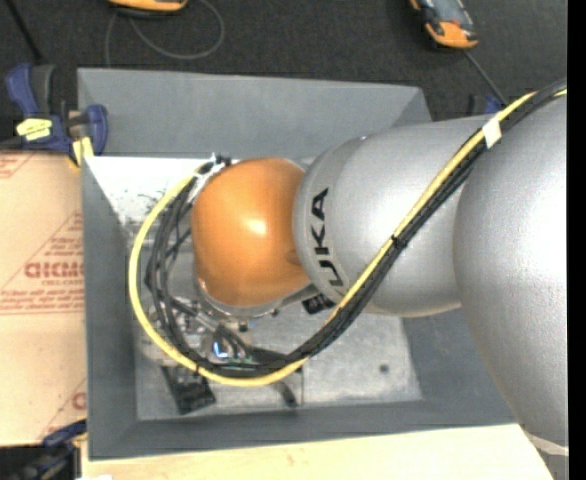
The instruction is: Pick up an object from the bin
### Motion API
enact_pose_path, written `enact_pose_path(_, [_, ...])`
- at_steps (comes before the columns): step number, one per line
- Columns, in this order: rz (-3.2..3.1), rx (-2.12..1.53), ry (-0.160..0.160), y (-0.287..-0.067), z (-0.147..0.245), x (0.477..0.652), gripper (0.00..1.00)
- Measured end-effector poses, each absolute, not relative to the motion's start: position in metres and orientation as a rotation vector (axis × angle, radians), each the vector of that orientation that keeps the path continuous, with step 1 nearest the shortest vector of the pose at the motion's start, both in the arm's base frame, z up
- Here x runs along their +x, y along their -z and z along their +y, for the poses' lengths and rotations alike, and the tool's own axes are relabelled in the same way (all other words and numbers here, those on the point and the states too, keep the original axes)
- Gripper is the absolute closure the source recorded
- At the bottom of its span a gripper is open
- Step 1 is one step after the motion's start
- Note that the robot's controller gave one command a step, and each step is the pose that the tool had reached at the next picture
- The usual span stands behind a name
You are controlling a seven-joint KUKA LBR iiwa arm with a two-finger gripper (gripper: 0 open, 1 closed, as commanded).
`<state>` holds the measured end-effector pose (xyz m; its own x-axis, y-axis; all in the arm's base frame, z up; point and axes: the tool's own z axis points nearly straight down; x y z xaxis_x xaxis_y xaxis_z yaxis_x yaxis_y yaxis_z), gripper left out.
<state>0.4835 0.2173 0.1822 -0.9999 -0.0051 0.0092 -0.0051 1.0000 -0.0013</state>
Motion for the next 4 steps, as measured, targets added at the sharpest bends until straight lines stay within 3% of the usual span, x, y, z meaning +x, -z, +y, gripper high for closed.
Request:
enact_pose_path(1, [-3.140, 0.001, 0.001, -0.187, 0.216, 0.486, 0.00])
enact_pose_path(2, [-3.148, -0.080, 0.010, -0.128, 0.190, 0.490, 0.00])
enact_pose_path(3, [-3.160, 0.067, 0.015, -0.107, 0.170, 0.491, 1.00])
enact_pose_path(4, [-3.160, 0.067, 0.015, -0.107, 0.170, 0.491, 1.00])
